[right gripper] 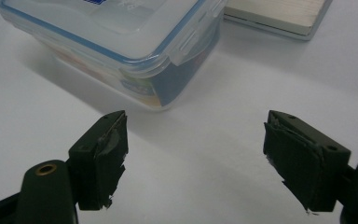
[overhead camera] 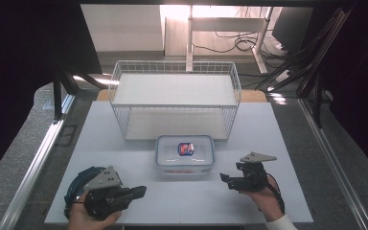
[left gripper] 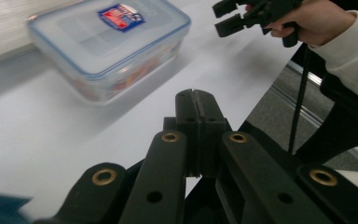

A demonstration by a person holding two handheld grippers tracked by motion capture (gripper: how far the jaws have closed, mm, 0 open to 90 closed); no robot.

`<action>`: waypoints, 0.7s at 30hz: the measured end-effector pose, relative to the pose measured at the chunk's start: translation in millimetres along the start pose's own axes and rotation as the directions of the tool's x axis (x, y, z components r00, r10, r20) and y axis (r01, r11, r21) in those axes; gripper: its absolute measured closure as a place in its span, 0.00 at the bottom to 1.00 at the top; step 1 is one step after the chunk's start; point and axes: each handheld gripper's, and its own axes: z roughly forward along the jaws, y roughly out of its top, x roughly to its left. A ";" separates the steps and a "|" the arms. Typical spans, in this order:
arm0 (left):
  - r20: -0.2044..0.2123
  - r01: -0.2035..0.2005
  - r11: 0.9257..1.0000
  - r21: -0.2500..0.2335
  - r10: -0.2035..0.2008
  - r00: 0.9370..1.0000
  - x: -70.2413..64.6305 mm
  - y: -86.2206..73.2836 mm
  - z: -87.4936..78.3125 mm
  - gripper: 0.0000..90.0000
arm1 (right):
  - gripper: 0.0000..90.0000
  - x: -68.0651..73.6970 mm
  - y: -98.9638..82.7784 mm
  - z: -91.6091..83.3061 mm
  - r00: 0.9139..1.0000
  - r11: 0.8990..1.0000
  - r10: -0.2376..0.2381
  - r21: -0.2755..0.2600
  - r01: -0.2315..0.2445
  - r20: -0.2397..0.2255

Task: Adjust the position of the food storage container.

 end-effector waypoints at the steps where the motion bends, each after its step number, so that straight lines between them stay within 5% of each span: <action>1: 0.005 -0.003 1.000 0.000 0.003 1.000 -2.1 1.1 3.1 1.00 | 0.24 0.0 0.5 0.5 1.000 1.000 0.000 -0.002 0.000 -0.002; 7: 0.030 -0.003 1.000 -0.005 0.003 1.000 -6.5 8.1 20.0 0.96 | 0.24 0.6 1.5 1.3 1.000 1.000 -0.005 0.000 0.005 -0.007; 14: -0.046 0.055 0.998 -0.030 -0.056 0.997 0.2 14.7 43.8 0.45 | 0.24 0.1 0.9 0.7 1.000 1.000 -0.001 -0.002 0.001 -0.002; 21: -0.084 0.120 0.992 -0.032 -0.123 0.989 11.4 20.5 59.9 0.23 | 0.24 -2.0 0.7 -0.8 1.000 1.000 0.010 -0.011 -0.010 0.005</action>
